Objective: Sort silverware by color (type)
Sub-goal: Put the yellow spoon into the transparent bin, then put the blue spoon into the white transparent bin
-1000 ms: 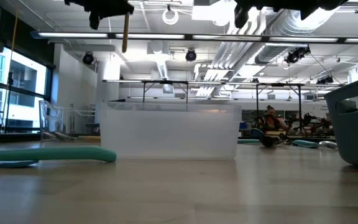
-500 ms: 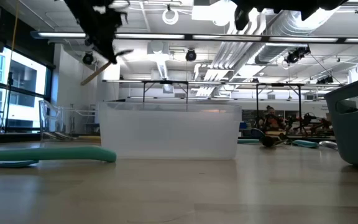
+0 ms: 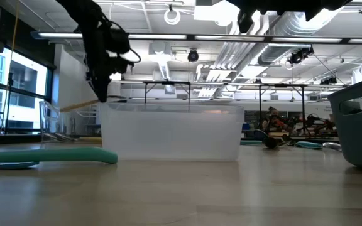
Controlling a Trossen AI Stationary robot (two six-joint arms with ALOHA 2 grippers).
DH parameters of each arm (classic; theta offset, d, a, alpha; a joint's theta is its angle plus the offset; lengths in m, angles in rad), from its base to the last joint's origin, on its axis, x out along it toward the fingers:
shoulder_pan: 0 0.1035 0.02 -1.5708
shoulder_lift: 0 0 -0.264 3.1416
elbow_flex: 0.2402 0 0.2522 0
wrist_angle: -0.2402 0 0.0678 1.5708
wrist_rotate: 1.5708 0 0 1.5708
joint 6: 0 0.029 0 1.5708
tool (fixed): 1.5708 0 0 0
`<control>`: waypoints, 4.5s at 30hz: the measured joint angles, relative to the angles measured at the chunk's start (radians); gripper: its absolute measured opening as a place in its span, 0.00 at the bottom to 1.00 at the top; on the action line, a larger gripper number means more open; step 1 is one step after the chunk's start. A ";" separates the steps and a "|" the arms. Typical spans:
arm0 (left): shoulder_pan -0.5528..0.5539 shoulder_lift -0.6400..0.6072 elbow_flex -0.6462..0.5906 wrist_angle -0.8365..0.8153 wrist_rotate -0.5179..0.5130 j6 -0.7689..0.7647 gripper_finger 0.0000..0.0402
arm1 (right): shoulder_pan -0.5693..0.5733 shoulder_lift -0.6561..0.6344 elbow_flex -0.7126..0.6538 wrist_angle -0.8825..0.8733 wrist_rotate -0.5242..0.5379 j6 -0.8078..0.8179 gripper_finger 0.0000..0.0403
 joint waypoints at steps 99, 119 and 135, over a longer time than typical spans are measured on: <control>0.027 0.303 0.136 -0.010 -0.150 0.410 0.42 | 0.001 0.000 0.000 -0.025 0.061 0.058 0.00; 0.073 -0.202 0.215 0.170 0.427 0.066 0.41 | 0.001 0.000 0.000 -0.076 0.060 0.030 0.00; 0.068 -0.404 -0.042 0.550 0.578 -0.198 0.41 | 0.001 0.000 0.000 -0.076 0.060 0.031 0.00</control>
